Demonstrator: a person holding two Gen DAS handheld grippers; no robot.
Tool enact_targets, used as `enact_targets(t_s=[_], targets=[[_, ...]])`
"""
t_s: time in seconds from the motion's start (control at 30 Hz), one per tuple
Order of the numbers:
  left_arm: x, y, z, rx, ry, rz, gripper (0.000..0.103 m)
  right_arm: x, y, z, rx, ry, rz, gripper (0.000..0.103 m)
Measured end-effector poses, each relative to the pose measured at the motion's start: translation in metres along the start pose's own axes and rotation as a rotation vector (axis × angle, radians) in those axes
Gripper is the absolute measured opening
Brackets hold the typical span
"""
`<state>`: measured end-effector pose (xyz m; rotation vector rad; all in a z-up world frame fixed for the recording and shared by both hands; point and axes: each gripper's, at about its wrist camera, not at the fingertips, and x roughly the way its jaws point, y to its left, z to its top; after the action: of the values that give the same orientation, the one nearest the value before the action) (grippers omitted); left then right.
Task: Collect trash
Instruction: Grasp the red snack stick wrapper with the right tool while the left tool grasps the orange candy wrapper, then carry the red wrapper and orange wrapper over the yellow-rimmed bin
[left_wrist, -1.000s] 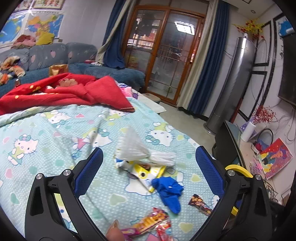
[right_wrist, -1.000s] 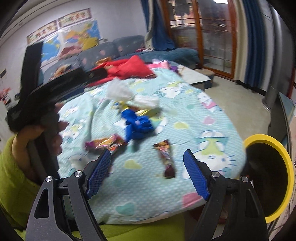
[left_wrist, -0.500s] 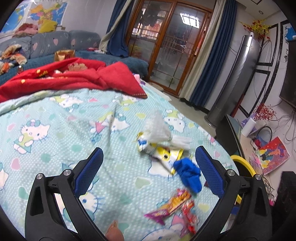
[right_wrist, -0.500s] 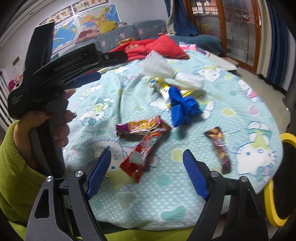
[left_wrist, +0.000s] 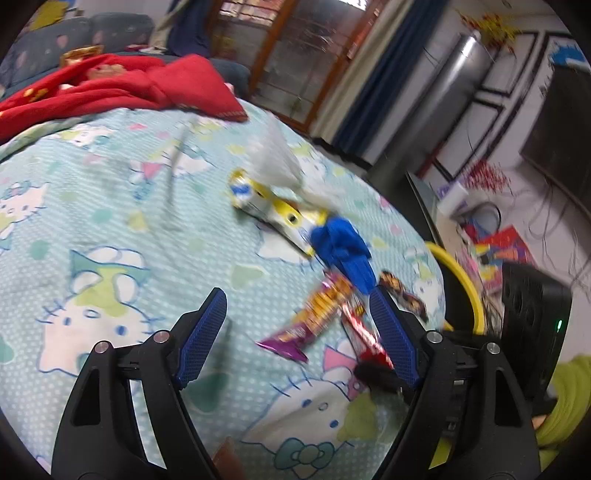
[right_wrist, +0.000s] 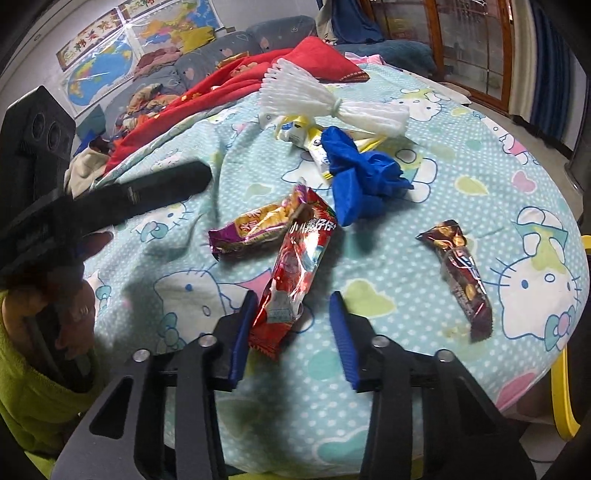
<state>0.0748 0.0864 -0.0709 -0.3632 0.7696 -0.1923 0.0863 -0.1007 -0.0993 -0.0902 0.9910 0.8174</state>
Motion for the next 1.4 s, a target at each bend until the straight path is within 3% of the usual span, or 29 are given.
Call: enact_targets(t_s=[0.13, 0.4, 0.57, 0.77, 0.97, 1.4], targets=[[0.016, -0.005, -0.009, 0.02, 0.052, 0.006, 0.068, -0.002, -0.01, -0.001, 0.016, 0.005, -0.003, 0.017], [0.033, -0.012, -0.021, 0.048, 0.117, 0.027, 0.049, -0.008, -0.019, -0.002, 0.037, 0.01, 0.012, 0.016], [0.037, -0.009, -0.021, 0.037, 0.13, 0.053, 0.024, -0.014, -0.021, -0.002, 0.039, 0.009, 0.019, 0.016], [0.034, -0.004, -0.02, 0.022, 0.118, 0.039, 0.021, -0.021, -0.022, -0.001, 0.029, 0.004, 0.04, 0.016], [0.016, -0.007, -0.015, 0.028, 0.057, 0.037, 0.02, -0.03, -0.016, 0.001, -0.002, -0.013, 0.063, 0.016], [-0.007, -0.039, 0.002, 0.059, -0.039, 0.0, 0.02, -0.071, -0.032, 0.014, -0.003, -0.159, 0.01, 0.016]])
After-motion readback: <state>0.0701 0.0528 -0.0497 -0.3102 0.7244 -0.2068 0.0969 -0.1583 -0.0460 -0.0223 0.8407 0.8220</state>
